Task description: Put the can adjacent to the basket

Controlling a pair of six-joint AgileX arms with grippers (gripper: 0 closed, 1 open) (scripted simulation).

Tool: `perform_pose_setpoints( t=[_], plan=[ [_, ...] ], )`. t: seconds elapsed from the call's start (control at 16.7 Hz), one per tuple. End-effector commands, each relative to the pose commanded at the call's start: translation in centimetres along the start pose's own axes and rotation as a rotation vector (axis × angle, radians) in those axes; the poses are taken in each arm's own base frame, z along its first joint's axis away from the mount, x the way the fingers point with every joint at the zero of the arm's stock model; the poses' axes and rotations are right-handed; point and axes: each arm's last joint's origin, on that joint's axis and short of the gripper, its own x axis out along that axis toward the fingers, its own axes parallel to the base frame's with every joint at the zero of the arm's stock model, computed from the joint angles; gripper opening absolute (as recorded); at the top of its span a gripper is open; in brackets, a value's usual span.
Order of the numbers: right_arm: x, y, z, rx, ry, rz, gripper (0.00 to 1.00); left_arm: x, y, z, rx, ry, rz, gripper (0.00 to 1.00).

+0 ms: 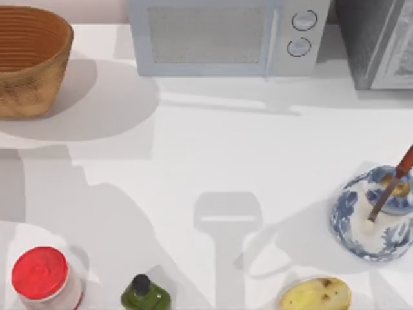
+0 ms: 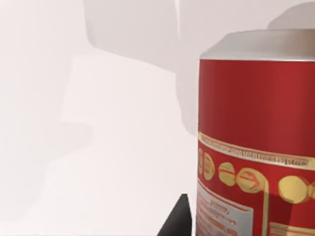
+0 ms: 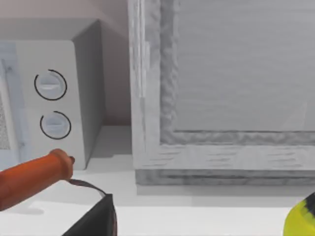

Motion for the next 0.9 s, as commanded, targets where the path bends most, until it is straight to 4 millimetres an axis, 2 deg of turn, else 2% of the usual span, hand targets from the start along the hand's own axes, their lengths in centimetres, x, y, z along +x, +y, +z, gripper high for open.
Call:
perform_pose_setpoints(
  t=[0.72,0.9],
  plan=[
    [0.0,0.0,0.0,0.0,0.0,0.0,1.0,0.0,0.0,0.0,0.0,0.0,0.0,0.98],
    [0.0,0.0,0.0,0.0,0.0,0.0,1.0,0.0,0.0,0.0,0.0,0.0,0.0,1.0]
  ],
)
